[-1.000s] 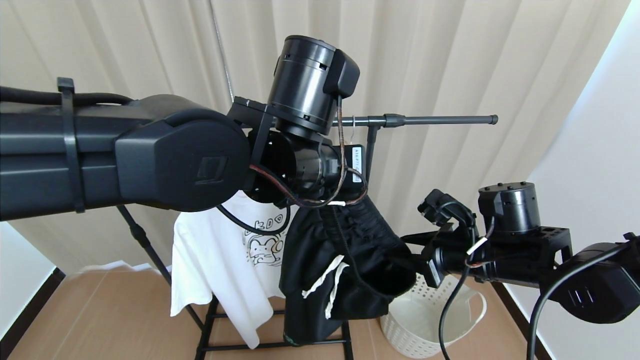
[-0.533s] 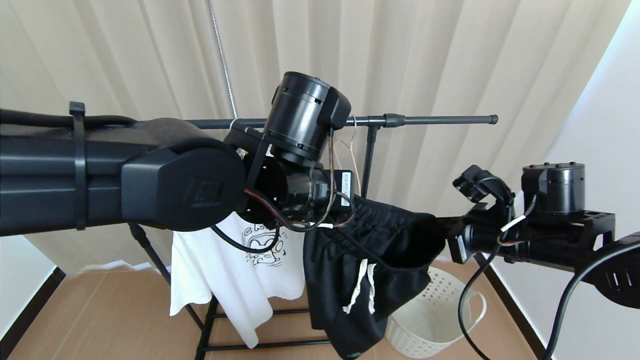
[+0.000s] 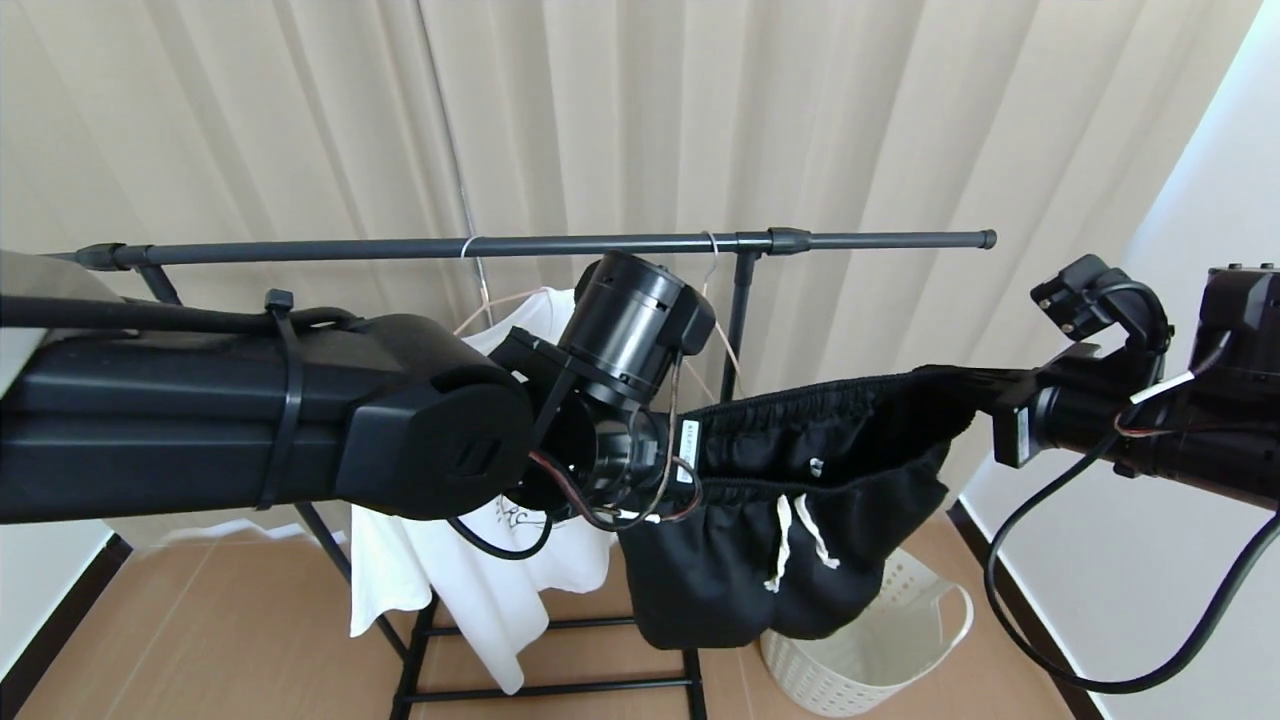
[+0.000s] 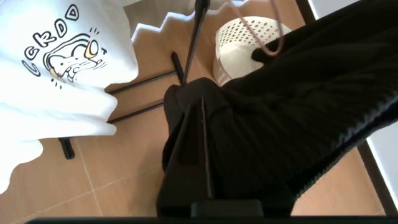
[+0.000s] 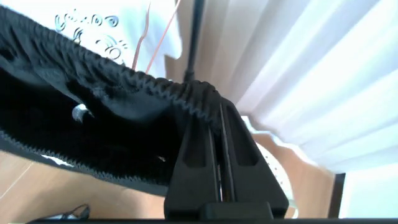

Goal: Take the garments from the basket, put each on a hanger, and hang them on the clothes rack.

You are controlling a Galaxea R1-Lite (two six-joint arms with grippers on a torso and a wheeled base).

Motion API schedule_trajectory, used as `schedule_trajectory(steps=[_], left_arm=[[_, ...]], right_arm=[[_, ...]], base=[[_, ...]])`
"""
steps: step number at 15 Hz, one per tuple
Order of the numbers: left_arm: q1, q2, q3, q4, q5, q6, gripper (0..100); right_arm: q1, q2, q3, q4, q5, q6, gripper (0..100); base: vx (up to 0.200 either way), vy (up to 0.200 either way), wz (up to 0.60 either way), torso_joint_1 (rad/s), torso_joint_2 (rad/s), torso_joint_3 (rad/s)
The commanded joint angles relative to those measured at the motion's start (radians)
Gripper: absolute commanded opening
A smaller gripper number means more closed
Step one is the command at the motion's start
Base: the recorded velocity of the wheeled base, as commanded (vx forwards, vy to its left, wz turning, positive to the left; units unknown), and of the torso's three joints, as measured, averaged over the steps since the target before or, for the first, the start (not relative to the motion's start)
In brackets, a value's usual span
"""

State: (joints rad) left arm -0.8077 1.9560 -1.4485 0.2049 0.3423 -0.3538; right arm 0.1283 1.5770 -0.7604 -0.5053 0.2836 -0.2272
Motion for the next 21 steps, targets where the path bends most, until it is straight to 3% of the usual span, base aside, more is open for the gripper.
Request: schedule_trajectory(steps=[1,6,8,14,18,21], left_arm=[[-0.001,0.009,0.007,0.001,0.001,-0.001,100],[0.001,-0.012,0.014,0.001,-0.006,-0.004,100],[0.001,-0.034,0.025,0.001,-0.069,-0.004,100],[0.116,-0.16,0.097,-0.001,-0.531,-0.005,100],[0.17,-0.196,0.123,-0.001,-0.668,-0.005,100],[0.17,-0.203,0.132,-0.002,-0.686,-0.005,100]], right_arm=[[-0.007,-0.023,-0.002,-0.001,0.0,0.0,0],[-0.041,-0.042,-0.002,-0.001,0.0,-0.003,0],[-0.075,-0.043,-0.008,-0.001,0.002,-0.006,0],[-0.113,-0.028,-0.017,-0.001,0.002,-0.017,0],[-0.111,-0.017,-0.013,-0.001,0.002,-0.029,0],[-0.11,-0.017,-0.013,-0.001,0.002,-0.029,0]], base=[[0.0,0.0,0.0,0.0,0.0,0.0],[0.0,0.0,0.0,0.0,0.0,0.0],[0.0,0.0,0.0,0.0,0.0,0.0],[0.0,0.0,0.0,0.0,0.0,0.0],[0.0,0.0,0.0,0.0,0.0,0.0],[0.0,0.0,0.0,0.0,0.0,0.0]])
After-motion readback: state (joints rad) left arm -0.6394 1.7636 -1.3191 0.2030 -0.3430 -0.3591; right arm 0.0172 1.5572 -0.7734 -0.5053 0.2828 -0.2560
